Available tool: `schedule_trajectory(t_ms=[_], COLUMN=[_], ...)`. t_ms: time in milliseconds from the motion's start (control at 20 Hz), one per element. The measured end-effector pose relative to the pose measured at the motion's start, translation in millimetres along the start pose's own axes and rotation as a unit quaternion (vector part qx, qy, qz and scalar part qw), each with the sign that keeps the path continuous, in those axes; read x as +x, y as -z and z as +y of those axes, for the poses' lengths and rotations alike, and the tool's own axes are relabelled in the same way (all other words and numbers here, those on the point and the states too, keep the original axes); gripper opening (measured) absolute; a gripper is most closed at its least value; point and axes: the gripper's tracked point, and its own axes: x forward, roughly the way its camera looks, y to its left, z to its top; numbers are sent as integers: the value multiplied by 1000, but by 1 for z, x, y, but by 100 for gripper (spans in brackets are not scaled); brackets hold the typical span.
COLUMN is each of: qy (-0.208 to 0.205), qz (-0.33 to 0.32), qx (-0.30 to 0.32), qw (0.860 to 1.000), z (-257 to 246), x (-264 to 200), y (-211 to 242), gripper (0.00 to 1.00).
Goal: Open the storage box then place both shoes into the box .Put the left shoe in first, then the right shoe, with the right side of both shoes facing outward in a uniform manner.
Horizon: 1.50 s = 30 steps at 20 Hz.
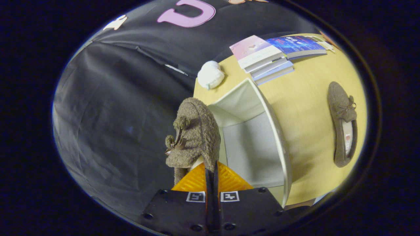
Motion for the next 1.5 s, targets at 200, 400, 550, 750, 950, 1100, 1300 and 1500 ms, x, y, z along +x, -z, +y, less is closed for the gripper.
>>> schedule_trajectory(t_ms=[200,400,550,750,950,1100,1300,1500], qy=[40,84,109,146,130,102,58,19], qz=[20,47,50,50,53,47,14,-46], qx=[-2,-4,-13,-30,-25,-9,7,30], qw=[999,995,993,988,990,994,998,998], z=[-14,-29,-36,-50,-45,-38,-24,-19], x=[26,51,63,66,61,58,34,-11], y=[9,26,32,31,29,24,-3,-47], gripper=[3,3,3,4,16,15,14,14])
